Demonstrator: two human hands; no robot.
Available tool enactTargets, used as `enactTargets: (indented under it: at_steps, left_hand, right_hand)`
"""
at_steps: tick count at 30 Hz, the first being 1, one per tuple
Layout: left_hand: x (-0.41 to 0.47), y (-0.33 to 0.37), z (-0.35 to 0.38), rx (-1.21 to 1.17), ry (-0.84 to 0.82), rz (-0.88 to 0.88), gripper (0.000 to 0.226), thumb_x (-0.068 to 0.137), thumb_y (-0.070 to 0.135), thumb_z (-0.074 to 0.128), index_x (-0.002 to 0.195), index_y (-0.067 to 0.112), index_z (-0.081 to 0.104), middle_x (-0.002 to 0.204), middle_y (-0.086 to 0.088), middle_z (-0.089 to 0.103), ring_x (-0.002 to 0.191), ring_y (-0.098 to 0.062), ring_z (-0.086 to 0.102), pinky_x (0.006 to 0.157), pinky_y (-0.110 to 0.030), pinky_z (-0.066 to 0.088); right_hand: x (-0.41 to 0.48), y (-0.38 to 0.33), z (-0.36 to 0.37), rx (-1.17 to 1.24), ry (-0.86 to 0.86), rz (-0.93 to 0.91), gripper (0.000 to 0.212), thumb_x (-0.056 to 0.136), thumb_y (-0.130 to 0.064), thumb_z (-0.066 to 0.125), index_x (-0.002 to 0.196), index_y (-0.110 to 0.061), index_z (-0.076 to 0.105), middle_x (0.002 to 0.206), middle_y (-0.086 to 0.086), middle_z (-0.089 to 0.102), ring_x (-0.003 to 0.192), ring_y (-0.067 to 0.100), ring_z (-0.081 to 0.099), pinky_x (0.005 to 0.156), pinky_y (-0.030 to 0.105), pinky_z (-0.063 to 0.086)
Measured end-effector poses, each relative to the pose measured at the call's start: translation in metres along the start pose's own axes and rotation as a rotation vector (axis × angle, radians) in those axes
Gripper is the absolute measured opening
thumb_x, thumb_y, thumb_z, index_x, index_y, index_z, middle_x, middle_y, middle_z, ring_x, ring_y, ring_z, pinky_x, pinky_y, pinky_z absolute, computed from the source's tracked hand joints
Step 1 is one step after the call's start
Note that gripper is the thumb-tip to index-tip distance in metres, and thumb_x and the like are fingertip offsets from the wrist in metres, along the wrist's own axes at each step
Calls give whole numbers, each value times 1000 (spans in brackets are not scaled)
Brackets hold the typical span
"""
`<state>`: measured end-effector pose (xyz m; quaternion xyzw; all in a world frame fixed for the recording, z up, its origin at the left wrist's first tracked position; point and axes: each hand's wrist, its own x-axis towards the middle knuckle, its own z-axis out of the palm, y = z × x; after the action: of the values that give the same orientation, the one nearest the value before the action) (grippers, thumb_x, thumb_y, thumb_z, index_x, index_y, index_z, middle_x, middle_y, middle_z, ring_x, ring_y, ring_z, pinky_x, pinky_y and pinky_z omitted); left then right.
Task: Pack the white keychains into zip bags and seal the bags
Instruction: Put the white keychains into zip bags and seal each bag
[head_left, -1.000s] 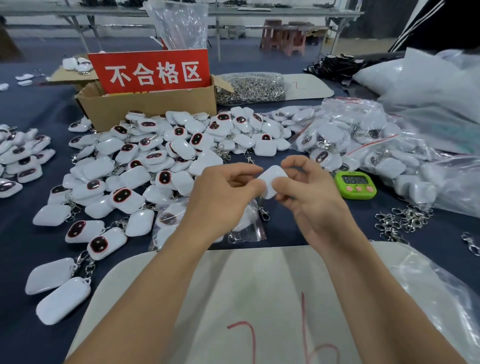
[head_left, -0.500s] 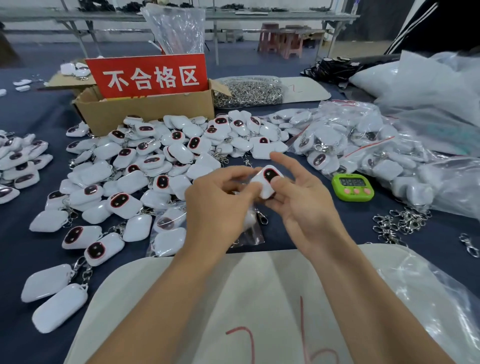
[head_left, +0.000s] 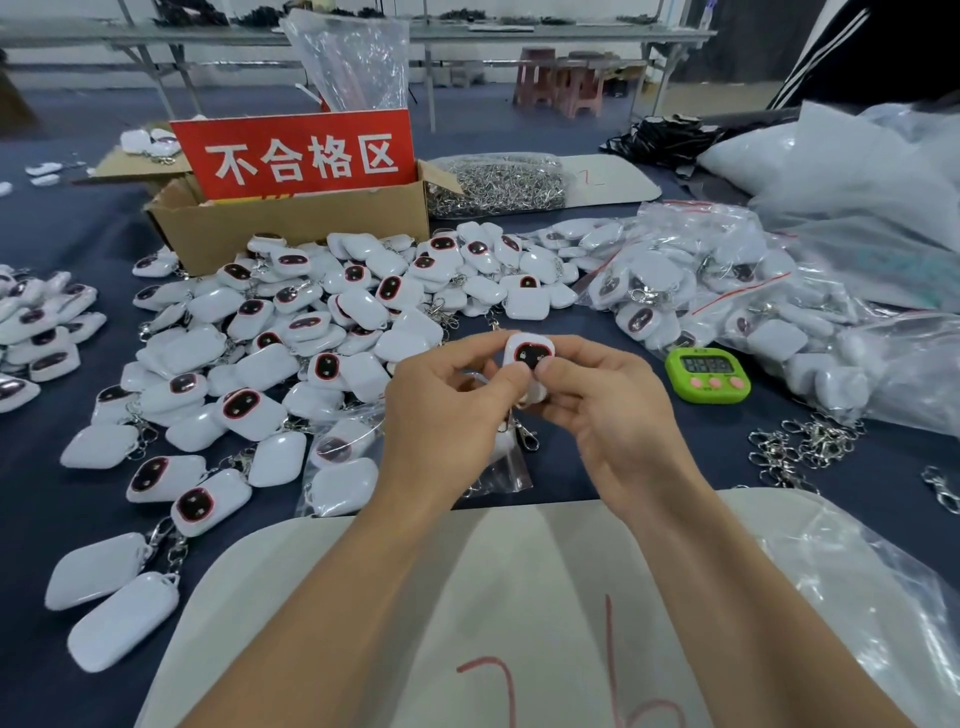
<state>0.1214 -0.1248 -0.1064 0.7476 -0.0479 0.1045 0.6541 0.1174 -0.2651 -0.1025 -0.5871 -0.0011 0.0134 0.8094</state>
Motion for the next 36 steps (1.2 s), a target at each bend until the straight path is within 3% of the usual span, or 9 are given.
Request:
enactTargets:
  at_steps: [4, 7, 10, 16, 20, 23, 28, 33, 36]
  left_hand:
    - [-1, 1, 0, 5, -2, -3, 20, 79, 32, 73, 91, 45, 81, 80, 7, 78, 72, -15, 72, 75, -43, 62]
    - [0, 0, -2, 15, 40, -7, 18, 80, 33, 73, 94, 42, 82, 79, 8, 78, 74, -13, 73, 77, -40, 62]
    - [0, 0, -2, 10, 87, -11, 16, 79, 35, 74, 92, 40, 82, 78, 9, 78, 74, -14, 74, 76, -39, 61]
    - [3, -1, 0, 87, 167, 52, 24, 75, 35, 73, 71, 59, 73, 68, 21, 73, 57, 2, 64, 56, -12, 47]
    - [6, -5, -2, 73, 161, 40, 24, 79, 35, 73, 77, 59, 74, 66, 14, 73, 54, -5, 62, 59, -21, 50]
    - [6, -6, 0, -2, 184, 19, 19, 80, 35, 74, 80, 54, 77, 69, 11, 75, 57, -7, 67, 63, -27, 52]
    - [4, -4, -2, -66, 160, 8, 16, 80, 36, 76, 80, 52, 78, 71, 8, 77, 58, -10, 69, 63, -29, 55]
    - [5, -5, -2, -2, 132, 23, 17, 78, 34, 78, 79, 51, 77, 76, 14, 77, 70, -7, 74, 73, -31, 59]
    - [4, -8, -2, 69, 119, 51, 23, 79, 26, 81, 92, 45, 79, 84, 20, 77, 79, -2, 74, 78, -31, 60]
  right_hand:
    - [1, 1, 0, -112, 94, -57, 28, 87, 12, 60, 87, -6, 82, 86, 24, 77, 73, 26, 73, 68, 32, 62]
    - [1, 3, 3, -175, 95, -105, 27, 88, 9, 62, 91, -10, 81, 85, 18, 79, 79, 30, 75, 81, 43, 62]
    - [1, 4, 4, -200, 70, -123, 28, 89, 8, 61, 94, -11, 80, 86, 16, 79, 84, 31, 77, 84, 43, 63]
    - [2, 5, 6, -266, 25, -131, 34, 86, 11, 60, 96, -16, 78, 86, 9, 80, 86, 27, 78, 86, 38, 63]
    - [3, 4, 9, -287, 23, -142, 39, 81, 8, 61, 95, -23, 79, 87, 5, 81, 86, 24, 78, 81, 32, 63]
    - [1, 5, 9, -258, 28, -126, 38, 77, 0, 62, 97, -27, 79, 88, 5, 81, 84, 26, 78, 82, 38, 64]
    - [0, 7, 9, -317, 39, -140, 21, 82, -9, 74, 90, -27, 81, 80, 5, 79, 71, 16, 74, 69, 31, 60]
    - [3, 5, 6, -294, 99, -127, 25, 81, 1, 77, 82, -24, 83, 71, 7, 76, 53, 11, 56, 51, 20, 46]
    - [4, 4, 1, -443, 134, -146, 33, 78, 1, 74, 83, -31, 84, 71, 2, 77, 56, 10, 58, 56, 26, 49]
